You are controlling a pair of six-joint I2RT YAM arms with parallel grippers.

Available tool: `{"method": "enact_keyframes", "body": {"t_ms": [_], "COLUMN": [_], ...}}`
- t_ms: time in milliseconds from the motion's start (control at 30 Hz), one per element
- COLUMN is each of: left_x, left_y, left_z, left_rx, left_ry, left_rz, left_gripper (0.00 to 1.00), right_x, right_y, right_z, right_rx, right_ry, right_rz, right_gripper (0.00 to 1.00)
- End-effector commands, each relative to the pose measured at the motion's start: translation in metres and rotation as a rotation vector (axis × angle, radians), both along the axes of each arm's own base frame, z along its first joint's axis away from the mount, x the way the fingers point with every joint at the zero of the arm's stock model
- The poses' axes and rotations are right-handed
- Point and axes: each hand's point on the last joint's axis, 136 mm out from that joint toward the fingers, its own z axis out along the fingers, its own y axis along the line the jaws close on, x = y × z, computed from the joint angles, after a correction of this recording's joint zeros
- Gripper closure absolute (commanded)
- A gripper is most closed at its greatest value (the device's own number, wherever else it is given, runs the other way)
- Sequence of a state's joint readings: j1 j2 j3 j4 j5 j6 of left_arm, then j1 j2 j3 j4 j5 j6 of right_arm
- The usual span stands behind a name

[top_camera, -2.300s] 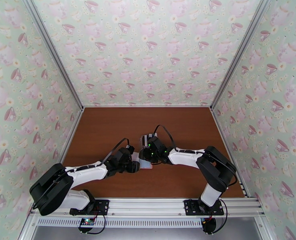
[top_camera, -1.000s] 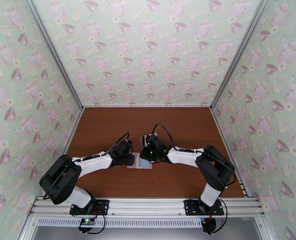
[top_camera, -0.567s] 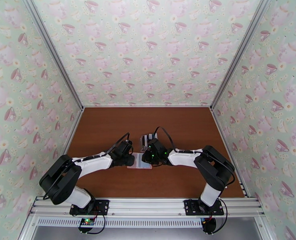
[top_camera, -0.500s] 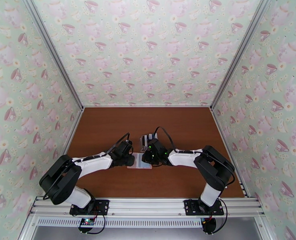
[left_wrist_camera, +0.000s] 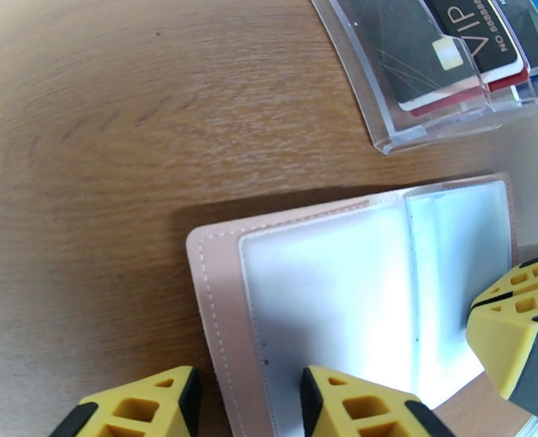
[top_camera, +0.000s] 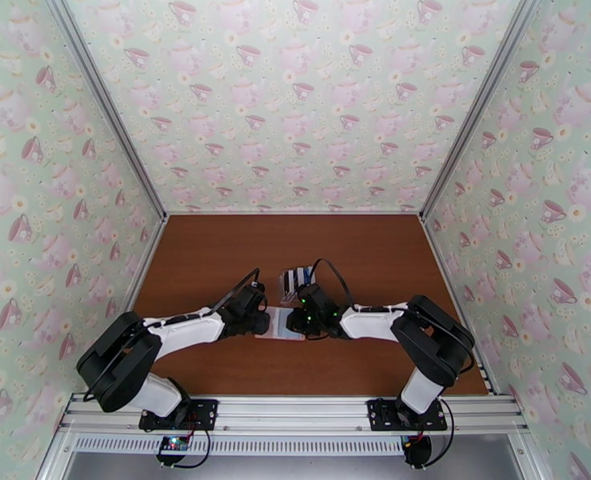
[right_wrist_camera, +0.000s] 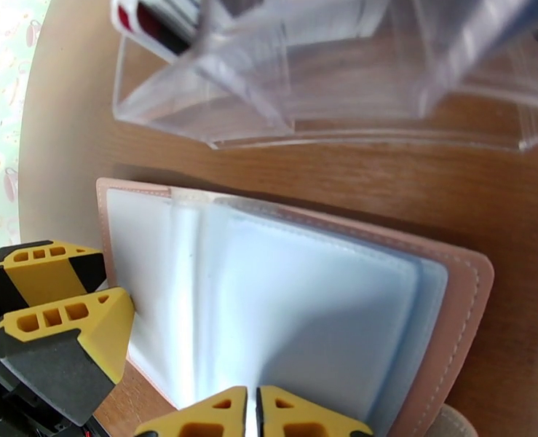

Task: Put the credit cards into the card holder

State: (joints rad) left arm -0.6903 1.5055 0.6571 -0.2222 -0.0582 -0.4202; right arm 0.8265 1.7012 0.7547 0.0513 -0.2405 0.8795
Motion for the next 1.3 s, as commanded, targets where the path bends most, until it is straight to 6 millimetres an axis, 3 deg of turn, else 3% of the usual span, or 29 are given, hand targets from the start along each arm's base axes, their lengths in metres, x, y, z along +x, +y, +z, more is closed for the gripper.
{"method": "enact_keyframes", "body": {"t_ms": [0,300,533,733,933,1267], "left_x": [-0.031,-0.035,-0.03,-0.017,0.002,0.033], "left_y": [0.01,0.007,0.004,0.005,0.003,-0.003], "left_z": [-0.019,-0.009,0.006,0.02,0.038,0.07], "left_rx": [0.037,0.016,0.002,0.017,-0.01,-0.089], "left_ry": [0.114,0.104,0.072,0.025,-0.018,-0.081], "left_rz": [-0.01,-0.01,-0.009,0.001,0.023,0.042], "left_gripper": [0.56,0.56,0.55,0.5,0.44,0.42], "right_x": [-0.021,-0.021,-0.009,-0.002,0.002,0.007], "right_y": [-0.021,-0.02,-0.014,-0.006,-0.004,-0.003], "right_z": [-0.02,-0.007,0.016,0.035,0.048,0.066], "right_rx": [-0.086,-0.08,-0.078,-0.058,-0.046,-0.037], "right_ry": [0.085,0.062,0.007,-0.026,-0.05,-0.088], "right_rz": [-0.022,-0.022,-0.008,-0.001,0.004,0.004], "right_gripper": [0.87,0.85,0.72,0.64,0.62,0.59]}}
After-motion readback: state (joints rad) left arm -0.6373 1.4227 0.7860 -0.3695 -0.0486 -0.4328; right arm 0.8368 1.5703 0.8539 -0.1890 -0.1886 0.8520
